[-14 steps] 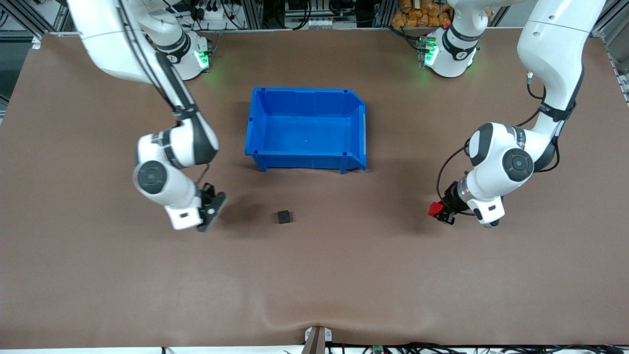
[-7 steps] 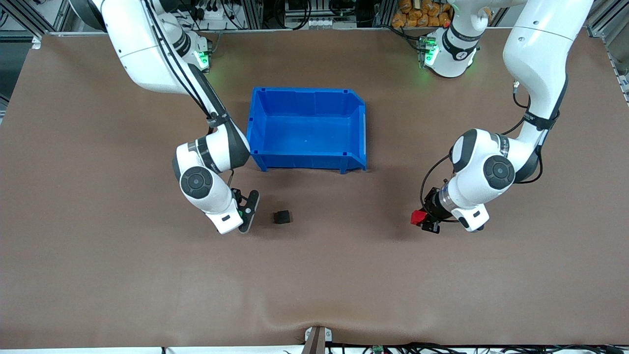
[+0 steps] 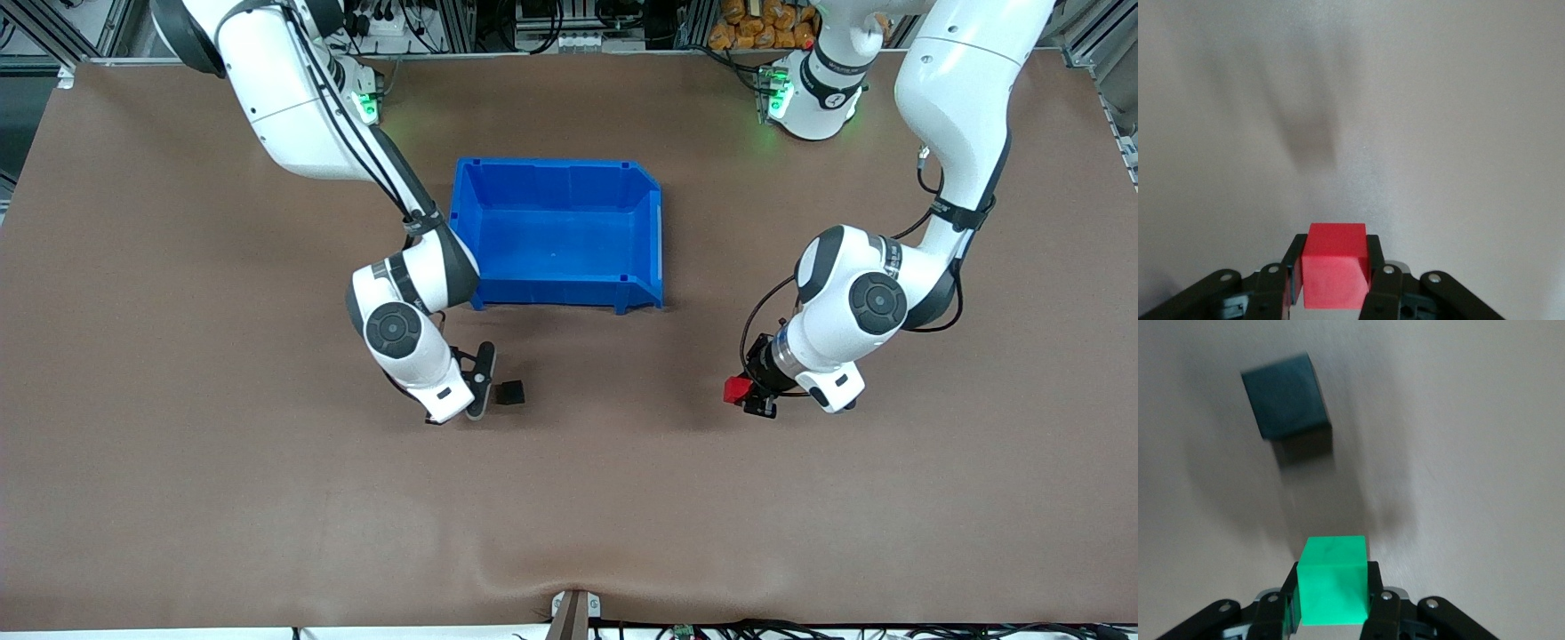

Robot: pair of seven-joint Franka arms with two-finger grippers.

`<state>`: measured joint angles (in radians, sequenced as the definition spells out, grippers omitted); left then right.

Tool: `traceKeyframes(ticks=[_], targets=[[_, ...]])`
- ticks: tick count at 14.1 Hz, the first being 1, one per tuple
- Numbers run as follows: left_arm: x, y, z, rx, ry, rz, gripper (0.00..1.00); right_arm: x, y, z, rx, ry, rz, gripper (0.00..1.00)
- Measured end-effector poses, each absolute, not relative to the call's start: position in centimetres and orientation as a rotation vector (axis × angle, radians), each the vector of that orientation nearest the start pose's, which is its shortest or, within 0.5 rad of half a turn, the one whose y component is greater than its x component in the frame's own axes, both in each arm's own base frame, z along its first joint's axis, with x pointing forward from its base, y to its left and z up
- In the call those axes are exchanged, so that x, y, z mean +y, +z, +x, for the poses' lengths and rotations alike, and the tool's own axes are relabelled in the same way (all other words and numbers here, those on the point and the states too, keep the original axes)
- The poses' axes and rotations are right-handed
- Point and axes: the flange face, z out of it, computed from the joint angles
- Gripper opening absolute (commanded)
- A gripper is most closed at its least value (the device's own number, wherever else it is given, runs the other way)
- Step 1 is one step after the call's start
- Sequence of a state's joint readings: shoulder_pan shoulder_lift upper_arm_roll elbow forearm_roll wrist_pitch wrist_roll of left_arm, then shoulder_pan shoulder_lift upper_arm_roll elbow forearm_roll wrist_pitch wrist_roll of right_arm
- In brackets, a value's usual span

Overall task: Attach green and red cubes to black cube
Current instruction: 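Carry the green cube toward the black cube while the left gripper carries the red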

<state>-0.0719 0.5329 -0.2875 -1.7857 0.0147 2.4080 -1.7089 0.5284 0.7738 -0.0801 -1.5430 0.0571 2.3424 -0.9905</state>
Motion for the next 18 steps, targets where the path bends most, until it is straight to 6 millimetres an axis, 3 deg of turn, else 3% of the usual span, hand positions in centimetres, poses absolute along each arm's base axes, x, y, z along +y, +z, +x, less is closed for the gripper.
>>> traceKeyframes(ticks=[4, 6, 10, 12, 13, 14, 15, 18], targets=[[-21.4, 28.3, 63.2, -2.109, 0.096, -2.529, 0.0, 34.3, 19.5, 62.7, -2.065, -0.054, -2.391, 0.06], [-20.3, 29.5, 63.1, -2.102, 0.114, -2.495, 0.0, 35.4, 19.1, 62.3, -2.076, -0.053, -2.381, 0.07], [-20.0, 32.6, 62.3, -2.067, 0.127, -2.472, 0.0, 36.2, 19.0, 62.4, -2.088, -0.065, -2.373, 0.08], [-20.1, 33.2, 62.1, -2.057, 0.131, -2.469, 0.0, 36.6, 19.0, 62.2, -2.088, -0.068, -2.373, 0.08], [-20.1, 33.1, 62.0, -2.054, 0.136, -2.466, 0.0, 37.0, 19.0, 62.0, -2.076, -0.068, -2.382, 0.14], [-20.1, 32.9, 61.9, -2.051, 0.14, -2.463, 0.0, 37.8, 19.0, 61.6, -2.063, -0.07, -2.392, 0.86], [-20.1, 32.7, 61.9, -2.049, 0.143, -2.46, 0.0, 38.7, 19.0, 61.0, -2.049, -0.072, -2.403, 1.0], [-20.0, 32.4, 61.7, -2.043, 0.154, -2.451, 0.0, 40.9, 19.0, 60.0, -2.021, -0.115, -2.427, 1.0]])
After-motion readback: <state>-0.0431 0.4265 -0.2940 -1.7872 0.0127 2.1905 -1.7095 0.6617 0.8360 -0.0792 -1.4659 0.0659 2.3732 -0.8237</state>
